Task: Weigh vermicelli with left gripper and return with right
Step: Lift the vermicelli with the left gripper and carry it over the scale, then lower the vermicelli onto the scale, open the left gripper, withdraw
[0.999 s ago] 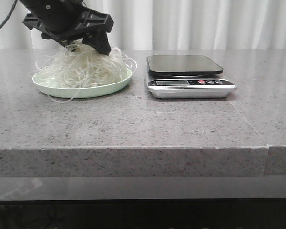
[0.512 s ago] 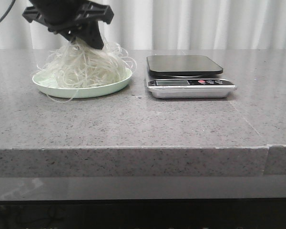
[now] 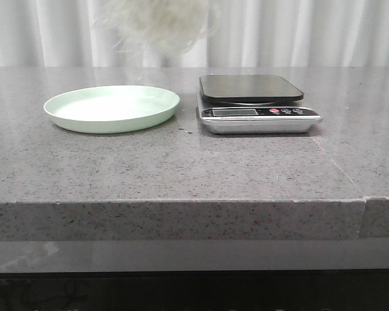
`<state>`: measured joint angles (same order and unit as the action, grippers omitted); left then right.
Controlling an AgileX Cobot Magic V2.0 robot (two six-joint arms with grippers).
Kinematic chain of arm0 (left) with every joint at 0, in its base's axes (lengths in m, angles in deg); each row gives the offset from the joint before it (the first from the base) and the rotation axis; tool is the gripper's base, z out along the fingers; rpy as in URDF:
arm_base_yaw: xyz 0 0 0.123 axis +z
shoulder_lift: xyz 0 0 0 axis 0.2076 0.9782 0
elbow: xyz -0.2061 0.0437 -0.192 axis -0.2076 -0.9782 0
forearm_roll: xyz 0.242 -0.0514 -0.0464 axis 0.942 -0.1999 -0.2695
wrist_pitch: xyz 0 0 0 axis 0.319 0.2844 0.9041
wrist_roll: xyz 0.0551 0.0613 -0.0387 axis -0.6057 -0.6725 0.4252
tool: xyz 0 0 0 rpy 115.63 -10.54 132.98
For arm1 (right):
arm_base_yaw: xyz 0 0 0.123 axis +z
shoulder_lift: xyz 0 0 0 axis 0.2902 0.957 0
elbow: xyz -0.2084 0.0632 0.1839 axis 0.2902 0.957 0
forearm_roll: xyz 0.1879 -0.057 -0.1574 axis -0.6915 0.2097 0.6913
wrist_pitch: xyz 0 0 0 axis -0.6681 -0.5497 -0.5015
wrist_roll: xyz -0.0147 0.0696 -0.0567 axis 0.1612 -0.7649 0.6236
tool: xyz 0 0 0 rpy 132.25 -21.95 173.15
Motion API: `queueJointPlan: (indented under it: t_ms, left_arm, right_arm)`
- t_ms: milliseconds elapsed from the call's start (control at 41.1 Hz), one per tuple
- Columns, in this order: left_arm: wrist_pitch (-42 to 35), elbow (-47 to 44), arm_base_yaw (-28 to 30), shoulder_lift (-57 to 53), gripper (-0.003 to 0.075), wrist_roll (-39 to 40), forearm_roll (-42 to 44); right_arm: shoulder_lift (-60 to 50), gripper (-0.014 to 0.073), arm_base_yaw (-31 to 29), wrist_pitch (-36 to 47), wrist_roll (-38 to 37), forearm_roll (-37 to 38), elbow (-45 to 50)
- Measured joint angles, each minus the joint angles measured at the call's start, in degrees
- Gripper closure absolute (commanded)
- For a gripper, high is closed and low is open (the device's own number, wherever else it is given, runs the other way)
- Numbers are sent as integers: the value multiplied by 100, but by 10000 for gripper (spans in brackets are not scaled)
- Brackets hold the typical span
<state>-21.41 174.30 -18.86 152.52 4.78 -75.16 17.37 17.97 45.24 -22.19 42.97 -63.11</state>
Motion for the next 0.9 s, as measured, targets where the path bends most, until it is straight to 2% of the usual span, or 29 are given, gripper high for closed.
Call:
queueJointPlan:
  t_ms: [292, 560, 658, 755, 828, 901]
  left_arm:
    - [-479, 476, -631, 425, 570, -101, 0]
    - [-805, 625, -841, 1279, 568, -101, 0]
    - [-867, 625, -849, 1524, 500, -101, 0]
    - [-910, 634, -849, 1612, 346, -101, 0]
    - [-932, 634, -849, 1620, 259, -101, 0]
    - [-943, 682, -849, 1620, 241, -101, 0]
  right_arm:
    - [0, 88, 0, 0, 0, 0, 0]
    - [0, 88, 0, 0, 0, 0, 0]
    - [0, 88, 0, 0, 0, 0, 0]
    - [9, 88, 0, 0, 0, 0, 0]
    - [9, 88, 0, 0, 0, 0, 0]
    - [9, 88, 0, 0, 0, 0, 0]
